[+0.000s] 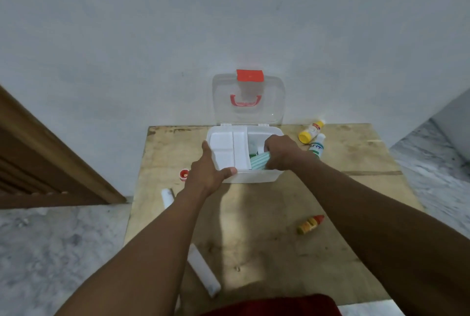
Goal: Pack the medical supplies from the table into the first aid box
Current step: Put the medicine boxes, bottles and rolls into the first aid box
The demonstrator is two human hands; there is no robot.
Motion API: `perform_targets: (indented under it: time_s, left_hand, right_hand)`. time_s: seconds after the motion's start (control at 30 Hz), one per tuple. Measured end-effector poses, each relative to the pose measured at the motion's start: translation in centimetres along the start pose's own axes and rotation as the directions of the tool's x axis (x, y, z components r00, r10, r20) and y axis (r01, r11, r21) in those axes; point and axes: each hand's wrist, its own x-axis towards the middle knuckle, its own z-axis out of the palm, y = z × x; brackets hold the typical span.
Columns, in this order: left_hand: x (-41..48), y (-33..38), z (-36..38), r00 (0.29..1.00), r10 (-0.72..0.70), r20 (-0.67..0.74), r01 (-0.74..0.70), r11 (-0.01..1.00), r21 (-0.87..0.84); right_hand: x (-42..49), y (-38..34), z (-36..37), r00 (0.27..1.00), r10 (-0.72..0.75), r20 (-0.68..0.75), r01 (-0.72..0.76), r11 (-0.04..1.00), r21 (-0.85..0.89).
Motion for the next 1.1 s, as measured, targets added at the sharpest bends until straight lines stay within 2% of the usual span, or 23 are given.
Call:
perform_targets:
  time_s: [0.13,0.27,0.5,0.63,0.8,1.1]
  left_hand:
    - [-0.1,0.2,0.1,1.000,-0.004,-0.005,0.004,1.000,0.007]
    - [-0.2,0.2,0.0,1.000,-0.001,-0.008,0.001,1.000,-0.012]
    - [-0.5,0.5,0.0,1.000,0.007,-0.008,-0.007,1.000,-0.022]
    - [-0.4,0.5,-0.1,1.000,0.017,0.001,-0.017,1.000,-0.016]
    - [-0.3,0.1,0.0,0.999,0.039,0.012,-0.039,0.999,-0.020]
    - [0.2,0.1,0.0,0.999,0.041,0.017,-0.040,0.998,-0.038]
  right_hand:
    - [1.3,0.4,1.7,1.000,0.030,-0.007,-0.030,0.995,0.091]
    - [2.7,-0.2,2.6,0.996,0.075,0.044,-0.082,0.976,0.200]
    - [3.3,-1.0,4.0,0.993,0.095,0.074,-0.110,0.964,0.241]
    - [3.4,-1.1,3.5,0.981,0.136,0.138,-0.173,0.936,0.307]
    - [2.8,-1.2,3.7,0.987,0.154,0.054,-0.163,0.931,0.326]
    - [2.2,-1.1,2.9,0.984,0.165,0.066,-0.177,0.905,0.387]
